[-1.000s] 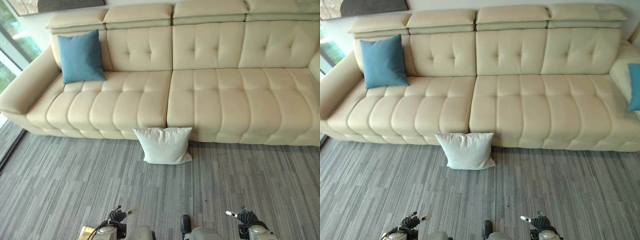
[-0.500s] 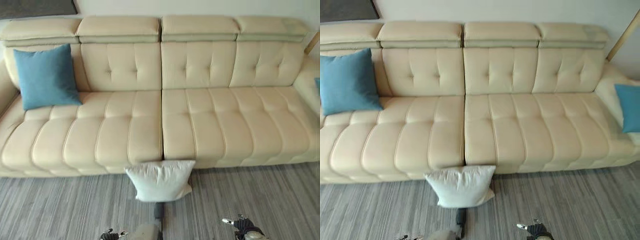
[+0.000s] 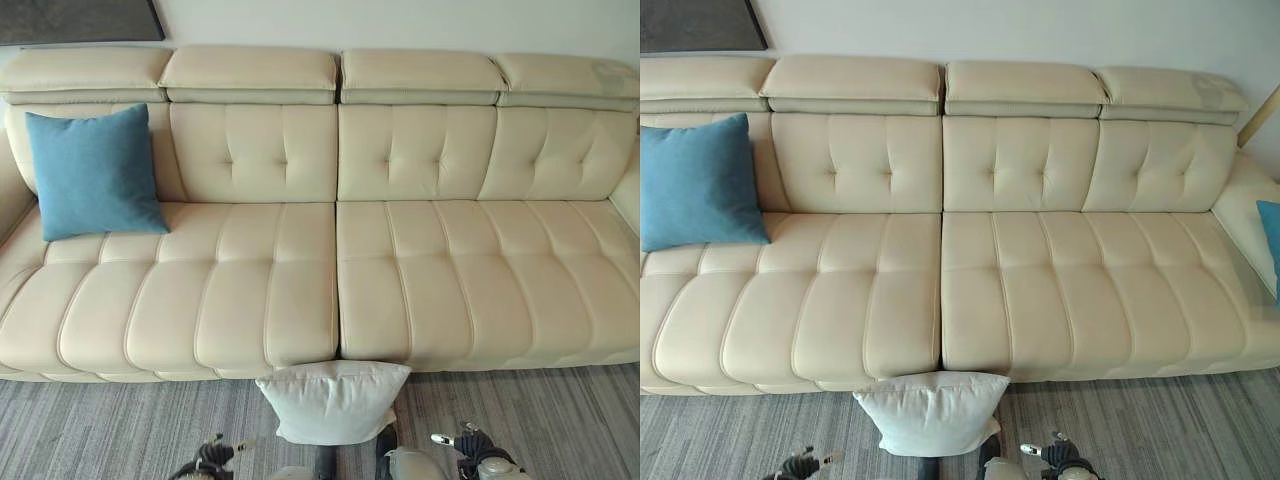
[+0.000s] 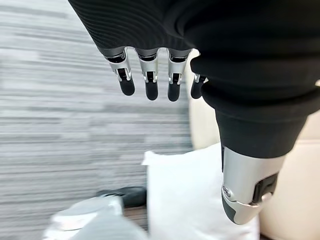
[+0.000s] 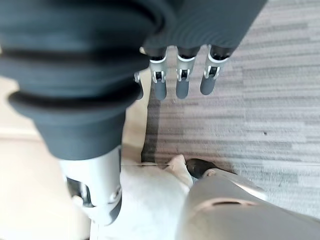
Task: Pick up all the scattered cushions and arrange them neatly on the sofa.
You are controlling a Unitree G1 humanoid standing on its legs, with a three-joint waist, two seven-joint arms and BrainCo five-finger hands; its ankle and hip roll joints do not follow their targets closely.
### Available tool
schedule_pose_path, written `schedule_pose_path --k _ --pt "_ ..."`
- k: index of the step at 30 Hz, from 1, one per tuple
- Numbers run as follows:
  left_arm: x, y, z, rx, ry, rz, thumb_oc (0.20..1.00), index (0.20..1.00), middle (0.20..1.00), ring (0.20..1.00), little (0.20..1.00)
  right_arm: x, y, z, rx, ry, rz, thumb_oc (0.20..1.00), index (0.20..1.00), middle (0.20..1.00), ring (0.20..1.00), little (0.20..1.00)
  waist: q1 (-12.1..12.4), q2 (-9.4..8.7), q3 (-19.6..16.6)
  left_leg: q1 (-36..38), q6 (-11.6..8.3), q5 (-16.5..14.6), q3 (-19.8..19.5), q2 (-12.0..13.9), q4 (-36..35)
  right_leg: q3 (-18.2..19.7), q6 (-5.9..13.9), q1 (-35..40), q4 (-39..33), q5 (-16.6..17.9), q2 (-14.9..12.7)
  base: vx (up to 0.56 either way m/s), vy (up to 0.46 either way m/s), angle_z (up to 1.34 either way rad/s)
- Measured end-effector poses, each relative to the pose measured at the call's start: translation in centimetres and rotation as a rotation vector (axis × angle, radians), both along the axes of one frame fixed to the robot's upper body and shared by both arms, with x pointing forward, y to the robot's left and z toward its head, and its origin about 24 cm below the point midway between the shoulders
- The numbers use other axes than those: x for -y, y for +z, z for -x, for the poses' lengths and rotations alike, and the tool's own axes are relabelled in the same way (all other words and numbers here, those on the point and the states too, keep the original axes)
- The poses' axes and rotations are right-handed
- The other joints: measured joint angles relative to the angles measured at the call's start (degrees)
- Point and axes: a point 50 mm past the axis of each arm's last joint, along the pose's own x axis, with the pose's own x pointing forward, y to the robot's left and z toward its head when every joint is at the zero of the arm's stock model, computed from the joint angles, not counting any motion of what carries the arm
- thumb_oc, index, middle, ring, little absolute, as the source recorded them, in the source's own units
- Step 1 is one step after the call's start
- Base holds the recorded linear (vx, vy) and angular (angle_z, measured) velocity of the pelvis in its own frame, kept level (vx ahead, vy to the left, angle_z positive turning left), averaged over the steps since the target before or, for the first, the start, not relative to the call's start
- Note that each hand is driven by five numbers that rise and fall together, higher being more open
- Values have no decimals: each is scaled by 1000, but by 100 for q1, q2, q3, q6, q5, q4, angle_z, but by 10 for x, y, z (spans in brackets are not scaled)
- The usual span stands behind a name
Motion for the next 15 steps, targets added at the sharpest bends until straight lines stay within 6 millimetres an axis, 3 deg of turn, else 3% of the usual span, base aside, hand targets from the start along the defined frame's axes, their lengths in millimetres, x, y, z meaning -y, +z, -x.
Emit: schedule_pose_path --k 1,5,11,15 --pt "0 0 2 -5 1 0 1000 1000 1000 1000 1000 1 -1 3 -10 -3 4 1000 1000 1000 1000 1000 38 -19 5 13 -45 0 5 42 2 -72 106 272 -443 323 -35 10 -37 -5" --pt "9 -2 0 8 5 26 1000 1000 1000 1000 1000 12 2 3 -11 -5 33 1000 1000 1000 1000 1000 6 295 104 36 -287 2 -10 246 0 -138 -185 844 -1536 989 236 21 -30 -5" --pt "13 -2 -6 26 28 43 1000 1000 1000 1000 1000 19 3 6 -16 0 55 1000 1000 1000 1000 1000 0 339 162 104 -468 -41 -26 369 -25 -154 -266 942 -1562 864 363 2 -7 2" --pt "8 0 -9 30 28 23 1000 1000 1000 1000 1000 18 7 -6 14 7 63 1000 1000 1000 1000 1000 29 223 239 -331 -512 78 -56 375 -16 -166 -326 526 -1530 938 362 -143 -5 3"
